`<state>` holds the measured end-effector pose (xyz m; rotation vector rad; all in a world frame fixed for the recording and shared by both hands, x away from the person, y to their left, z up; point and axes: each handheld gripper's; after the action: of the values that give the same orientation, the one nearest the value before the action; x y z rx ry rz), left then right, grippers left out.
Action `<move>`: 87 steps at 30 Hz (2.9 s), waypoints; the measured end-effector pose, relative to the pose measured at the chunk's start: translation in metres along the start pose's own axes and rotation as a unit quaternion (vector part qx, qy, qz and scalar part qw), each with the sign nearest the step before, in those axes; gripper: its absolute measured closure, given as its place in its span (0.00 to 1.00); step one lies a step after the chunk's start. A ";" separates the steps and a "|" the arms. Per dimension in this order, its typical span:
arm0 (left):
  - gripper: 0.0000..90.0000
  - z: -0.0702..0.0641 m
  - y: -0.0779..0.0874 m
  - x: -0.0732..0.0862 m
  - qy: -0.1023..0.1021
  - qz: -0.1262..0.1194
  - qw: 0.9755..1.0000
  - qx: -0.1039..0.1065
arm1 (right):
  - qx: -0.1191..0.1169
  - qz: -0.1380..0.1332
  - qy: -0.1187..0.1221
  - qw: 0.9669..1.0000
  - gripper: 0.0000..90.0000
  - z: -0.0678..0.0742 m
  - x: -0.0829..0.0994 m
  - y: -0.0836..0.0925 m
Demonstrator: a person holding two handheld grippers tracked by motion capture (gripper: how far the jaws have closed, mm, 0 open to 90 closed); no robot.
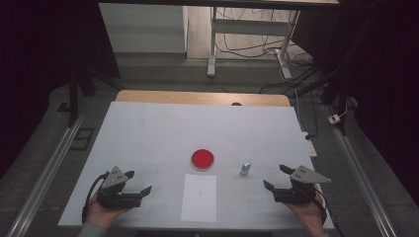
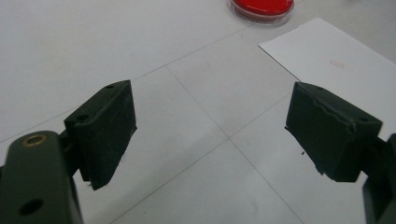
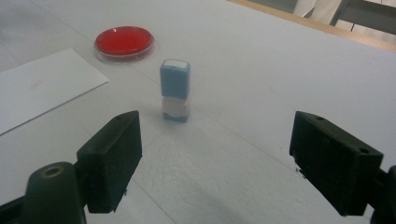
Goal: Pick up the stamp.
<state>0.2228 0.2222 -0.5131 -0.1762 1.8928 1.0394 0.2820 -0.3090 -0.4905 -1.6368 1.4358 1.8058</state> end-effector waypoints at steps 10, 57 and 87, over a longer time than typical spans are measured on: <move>0.19 0.001 0.000 0.000 -0.007 -0.004 1.000 -0.001 | -0.005 0.010 0.003 1.000 0.22 0.002 0.001 -0.001; 0.20 0.005 -0.002 -0.002 -0.005 -0.004 1.000 -0.002 | -0.002 0.025 0.018 1.000 0.24 0.019 -0.043 -0.020; 0.20 0.005 -0.007 -0.001 -0.009 0.004 1.000 0.002 | 0.001 0.076 0.021 0.997 0.26 0.033 -0.058 -0.065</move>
<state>0.2303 0.2208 -0.5178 -0.1556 1.8819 1.0392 0.3304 -0.2309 -0.4740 -1.6122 1.6184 1.8600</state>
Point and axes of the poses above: each handheld gripper's, and its own axes: y roughly backward along the jaws, x roughly out of its underside, z roughly to its left, and after that the axes turned 10 degrees about x, right-handed
